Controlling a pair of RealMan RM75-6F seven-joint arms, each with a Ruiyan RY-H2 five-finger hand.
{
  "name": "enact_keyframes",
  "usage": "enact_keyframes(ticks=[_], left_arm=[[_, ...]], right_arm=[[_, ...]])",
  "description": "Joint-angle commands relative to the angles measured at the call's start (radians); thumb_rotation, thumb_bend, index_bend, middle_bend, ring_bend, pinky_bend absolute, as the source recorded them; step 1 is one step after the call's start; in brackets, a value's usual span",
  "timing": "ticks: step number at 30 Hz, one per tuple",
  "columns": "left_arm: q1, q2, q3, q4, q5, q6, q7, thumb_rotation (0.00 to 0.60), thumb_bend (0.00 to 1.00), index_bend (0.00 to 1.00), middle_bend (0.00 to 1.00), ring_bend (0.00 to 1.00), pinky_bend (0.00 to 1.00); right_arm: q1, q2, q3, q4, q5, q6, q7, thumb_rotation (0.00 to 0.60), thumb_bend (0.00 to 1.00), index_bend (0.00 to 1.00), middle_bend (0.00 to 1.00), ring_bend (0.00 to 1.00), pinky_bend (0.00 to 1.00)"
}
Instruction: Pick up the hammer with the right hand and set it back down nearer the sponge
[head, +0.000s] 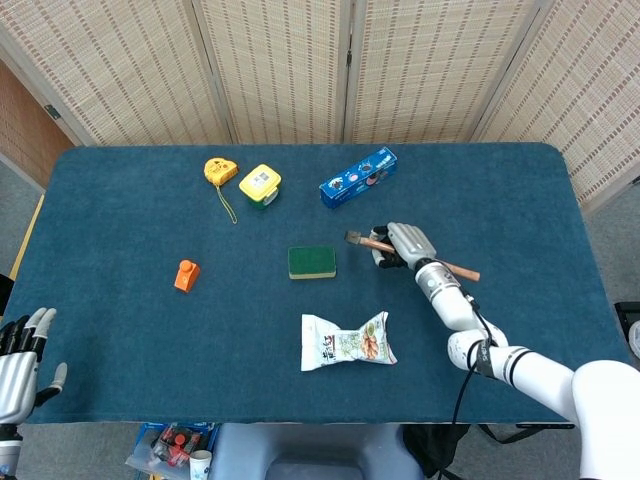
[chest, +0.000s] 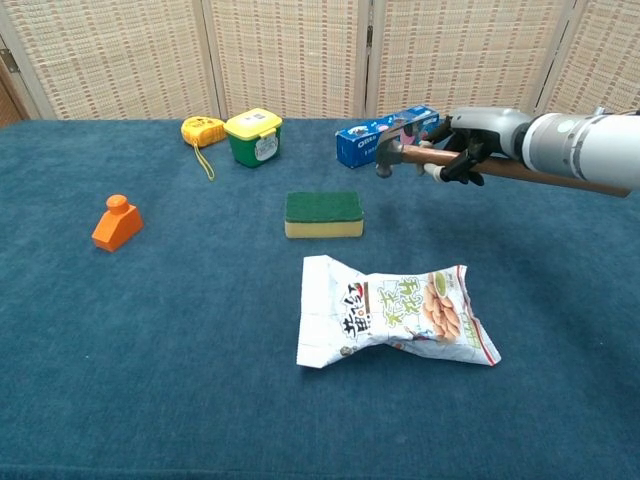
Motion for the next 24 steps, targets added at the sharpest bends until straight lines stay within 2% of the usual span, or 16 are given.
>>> enact_keyframes(ticks=[1, 5, 7, 8, 11, 13, 15, 19, 24], left_arm=[[-0.001, 0.0, 0.0, -0.001, -0.001, -0.002, 0.003, 0.6, 0.4, 0.0, 0.0, 0.0, 0.0], [-0.003, 0.0, 0.001, -0.003, -0.002, -0.005, 0.006, 0.6, 0.4, 0.0, 0.0, 0.0, 0.0], [-0.004, 0.0, 0.001, -0.004, -0.003, -0.007, 0.009, 0.6, 0.4, 0.0, 0.0, 0.0, 0.0], [-0.004, 0.0, 0.001, -0.005, -0.004, -0.008, 0.009, 0.6, 0.4, 0.0, 0.0, 0.0, 0.0], [-0.004, 0.0, 0.001, -0.004, -0.005, -0.007, 0.008, 0.6, 0.4, 0.0, 0.0, 0.0, 0.0], [-0.003, 0.0, 0.001, -0.002, -0.006, -0.007, 0.006, 0.6, 0.4, 0.0, 0.0, 0.0, 0.0], [-0.003, -0.001, 0.001, -0.001, -0.007, -0.008, 0.005, 0.6, 0.4, 0.0, 0.0, 0.0, 0.0], [-0.002, -0.002, 0.002, 0.003, -0.008, -0.008, 0.001, 0.6, 0.4, 0.0, 0.0, 0.0, 0.0], [-0.004, -0.003, -0.001, 0.008, -0.009, -0.009, -0.007, 0.6, 0.4, 0.0, 0.0, 0.0, 0.0]], right_arm=[[-0.006, -0.003, -0.001, 0.014, 0.002, -0.001, 0.005, 0.6, 0.72, 0.7, 0.78, 0.69, 0.72], [-0.009, -0.008, -0.006, 0.031, 0.0, -0.014, 0.011, 0.6, 0.67, 0.7, 0.75, 0.66, 0.68], [-0.008, -0.007, -0.012, 0.033, -0.007, -0.033, 0.014, 0.6, 0.55, 0.64, 0.67, 0.56, 0.57], [-0.007, -0.006, -0.013, 0.034, -0.011, -0.04, 0.016, 0.6, 0.48, 0.58, 0.62, 0.5, 0.52], [-0.006, -0.01, -0.012, 0.041, -0.021, -0.045, 0.026, 0.6, 0.26, 0.28, 0.4, 0.29, 0.35], [-0.008, -0.013, -0.008, 0.044, -0.029, -0.041, 0.037, 0.6, 0.17, 0.11, 0.29, 0.2, 0.28], [-0.012, -0.015, -0.003, 0.046, -0.039, -0.03, 0.047, 0.6, 0.12, 0.03, 0.23, 0.14, 0.24], [-0.026, -0.016, 0.004, 0.047, -0.062, 0.007, 0.066, 0.6, 0.06, 0.0, 0.12, 0.06, 0.18], [-0.068, 0.036, 0.003, 0.0, -0.103, 0.075, 0.087, 0.6, 0.06, 0.0, 0.1, 0.06, 0.17]])
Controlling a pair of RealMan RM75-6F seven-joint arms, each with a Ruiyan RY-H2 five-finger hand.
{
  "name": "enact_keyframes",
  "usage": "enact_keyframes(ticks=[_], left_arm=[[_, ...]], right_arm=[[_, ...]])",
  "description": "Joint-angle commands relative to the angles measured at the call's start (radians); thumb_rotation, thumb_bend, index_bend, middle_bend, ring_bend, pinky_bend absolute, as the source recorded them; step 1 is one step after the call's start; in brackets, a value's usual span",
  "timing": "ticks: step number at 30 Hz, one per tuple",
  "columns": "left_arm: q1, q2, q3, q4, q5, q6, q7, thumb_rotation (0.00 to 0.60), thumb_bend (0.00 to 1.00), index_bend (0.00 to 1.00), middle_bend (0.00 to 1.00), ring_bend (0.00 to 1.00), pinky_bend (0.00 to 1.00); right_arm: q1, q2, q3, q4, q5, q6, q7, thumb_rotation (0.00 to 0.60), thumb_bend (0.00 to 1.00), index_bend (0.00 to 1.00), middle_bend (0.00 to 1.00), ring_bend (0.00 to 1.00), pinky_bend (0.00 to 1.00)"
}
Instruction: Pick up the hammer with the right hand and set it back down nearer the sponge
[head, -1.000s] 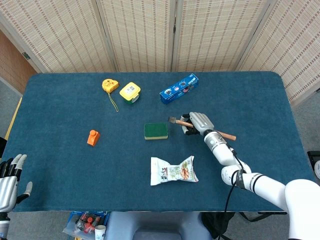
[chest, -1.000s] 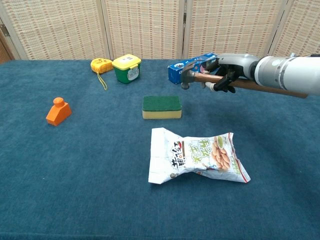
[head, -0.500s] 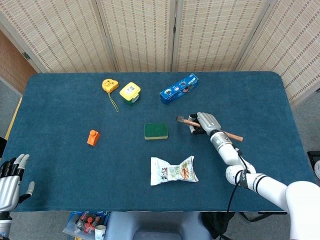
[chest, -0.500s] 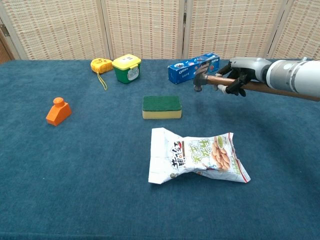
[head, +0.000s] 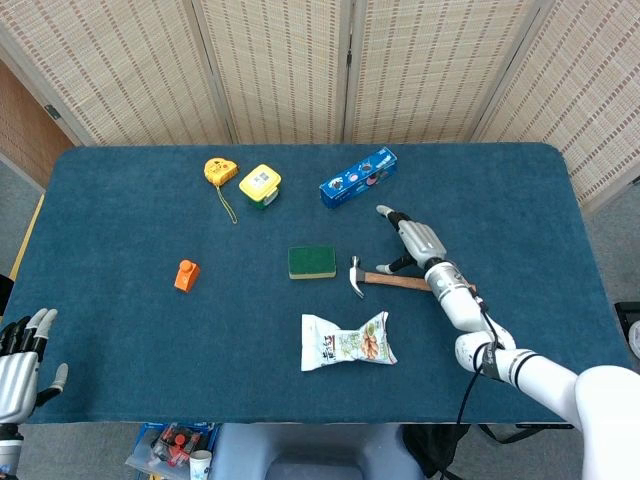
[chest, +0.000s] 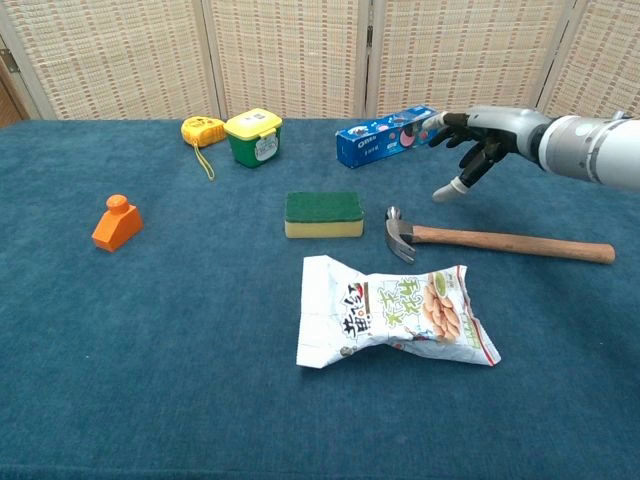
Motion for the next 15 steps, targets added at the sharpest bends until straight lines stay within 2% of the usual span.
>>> enact_keyframes(ticks=[1, 8, 15], left_arm=[[-0.001, -0.001, -0.002, 0.003, 0.0, 0.0, -0.004, 0.6, 0.4, 0.0, 0.0, 0.0, 0.0], [-0.008, -0.004, -0.009, 0.012, 0.004, -0.001, -0.017, 0.6, 0.4, 0.0, 0.0, 0.0, 0.0], [-0.019, -0.007, -0.017, 0.016, 0.022, 0.004, -0.025, 0.6, 0.4, 0.0, 0.0, 0.0, 0.0]], right_arm=[[-0.042, 0.053, -0.004, -0.052, -0.032, 0.057, 0.012, 0.6, 0.06, 0.0, 0.1, 0.06, 0.17], [-0.161, 0.19, -0.025, -0.209, -0.054, 0.211, -0.018, 0.6, 0.07, 0.0, 0.12, 0.06, 0.17], [-0.329, 0.374, -0.069, -0.447, -0.087, 0.427, -0.092, 0.6, 0.12, 0.0, 0.21, 0.07, 0.17]])
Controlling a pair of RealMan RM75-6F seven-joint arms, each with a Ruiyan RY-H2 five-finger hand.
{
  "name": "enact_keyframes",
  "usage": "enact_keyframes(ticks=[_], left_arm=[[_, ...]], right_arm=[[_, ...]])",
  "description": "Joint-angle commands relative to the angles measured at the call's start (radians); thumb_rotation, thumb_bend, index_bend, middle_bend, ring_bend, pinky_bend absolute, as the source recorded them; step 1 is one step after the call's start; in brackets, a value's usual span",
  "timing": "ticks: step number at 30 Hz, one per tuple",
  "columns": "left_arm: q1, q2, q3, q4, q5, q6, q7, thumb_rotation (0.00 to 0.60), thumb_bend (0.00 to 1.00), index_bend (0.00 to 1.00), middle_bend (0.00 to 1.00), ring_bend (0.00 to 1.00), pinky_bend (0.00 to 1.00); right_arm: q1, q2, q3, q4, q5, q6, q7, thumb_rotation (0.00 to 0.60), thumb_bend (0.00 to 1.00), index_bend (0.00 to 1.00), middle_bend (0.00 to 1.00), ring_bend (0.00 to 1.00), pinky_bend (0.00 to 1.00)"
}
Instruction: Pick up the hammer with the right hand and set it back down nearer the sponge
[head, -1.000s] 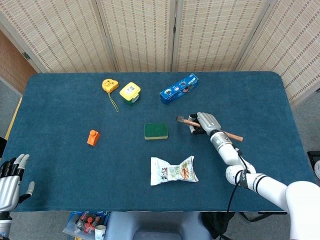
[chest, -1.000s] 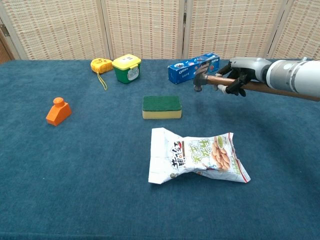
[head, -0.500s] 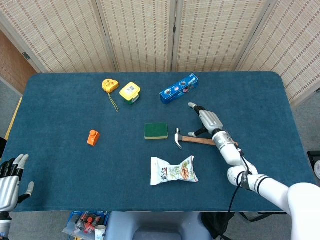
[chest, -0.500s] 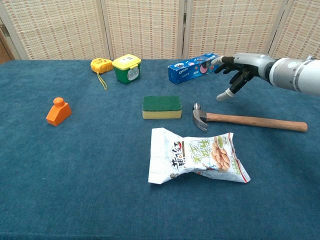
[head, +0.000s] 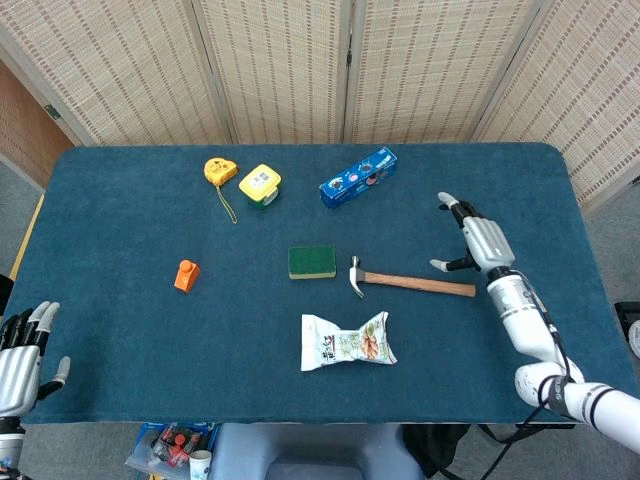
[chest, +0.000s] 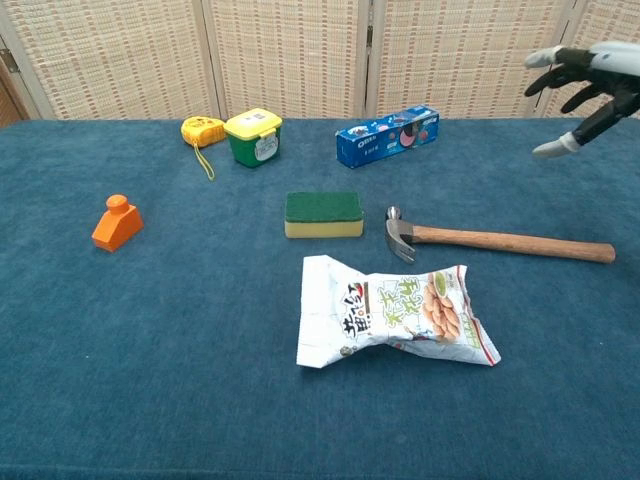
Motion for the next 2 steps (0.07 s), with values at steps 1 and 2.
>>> enact_keyframes(ticks=[1, 2], left_arm=[[-0.003, -0.003, -0.003, 0.002, 0.009, 0.006, -0.003, 0.6, 0.4, 0.0, 0.0, 0.0, 0.0], [-0.004, -0.004, -0.003, 0.003, 0.012, 0.007, -0.003, 0.6, 0.4, 0.0, 0.0, 0.0, 0.0]], right_arm=[[-0.121, 0.122, -0.037, -0.156, -0.031, 0.139, -0.038, 0.6, 0.12, 0.0, 0.21, 0.07, 0.17], [-0.144, 0.145, -0.047, -0.186, -0.042, 0.165, -0.037, 0.6, 0.12, 0.0, 0.22, 0.07, 0.17]])
